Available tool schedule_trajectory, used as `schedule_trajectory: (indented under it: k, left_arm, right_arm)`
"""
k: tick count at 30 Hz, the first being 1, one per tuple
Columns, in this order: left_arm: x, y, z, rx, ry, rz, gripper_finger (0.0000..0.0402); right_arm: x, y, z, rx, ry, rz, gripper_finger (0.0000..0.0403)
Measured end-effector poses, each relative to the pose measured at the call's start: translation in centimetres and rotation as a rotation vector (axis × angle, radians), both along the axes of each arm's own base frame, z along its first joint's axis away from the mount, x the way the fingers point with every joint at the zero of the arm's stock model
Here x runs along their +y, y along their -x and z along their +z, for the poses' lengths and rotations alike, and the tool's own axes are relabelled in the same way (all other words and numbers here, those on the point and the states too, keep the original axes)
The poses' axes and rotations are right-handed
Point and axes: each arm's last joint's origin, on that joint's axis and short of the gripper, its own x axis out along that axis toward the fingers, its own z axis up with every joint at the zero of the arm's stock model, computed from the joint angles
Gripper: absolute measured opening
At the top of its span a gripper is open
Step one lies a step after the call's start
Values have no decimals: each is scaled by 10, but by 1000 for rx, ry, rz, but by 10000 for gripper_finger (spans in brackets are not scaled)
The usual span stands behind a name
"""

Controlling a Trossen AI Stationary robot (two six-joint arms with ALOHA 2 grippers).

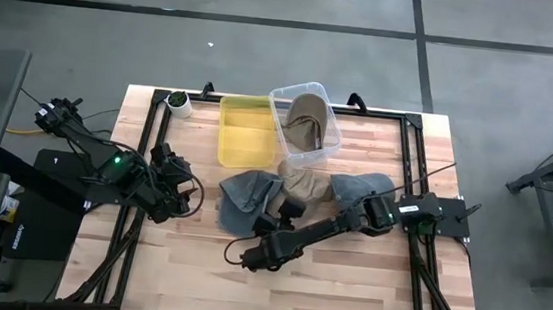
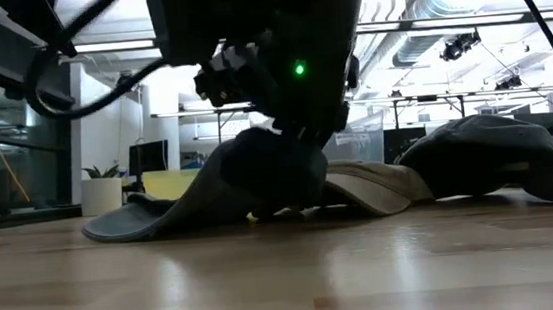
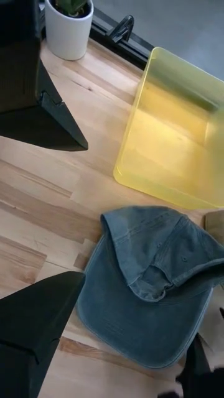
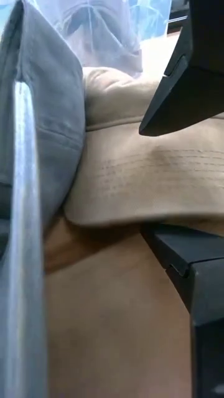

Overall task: Pick & Place hat
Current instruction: Put the brown cap into the transparent bin

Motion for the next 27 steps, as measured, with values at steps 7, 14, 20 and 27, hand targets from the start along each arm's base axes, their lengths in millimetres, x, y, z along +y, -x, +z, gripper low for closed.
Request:
schedule_trajectory:
  k: [7, 14, 20, 27]
  left_arm:
    - [0, 0, 0, 1, 0, -1, 309]
    - [0, 0, 0, 1, 1, -1, 309]
    - [0, 0, 0, 1, 0, -1, 309]
    - [0, 0, 0, 1, 0, -1, 309]
  right_arm:
    - [-10, 6, -14, 21, -10, -69, 238]
    - [-11, 6, -14, 22, 6, -65, 237]
    - [-11, 6, -14, 25, 7, -68, 193]
    - [-12, 7, -14, 39, 11, -60, 102]
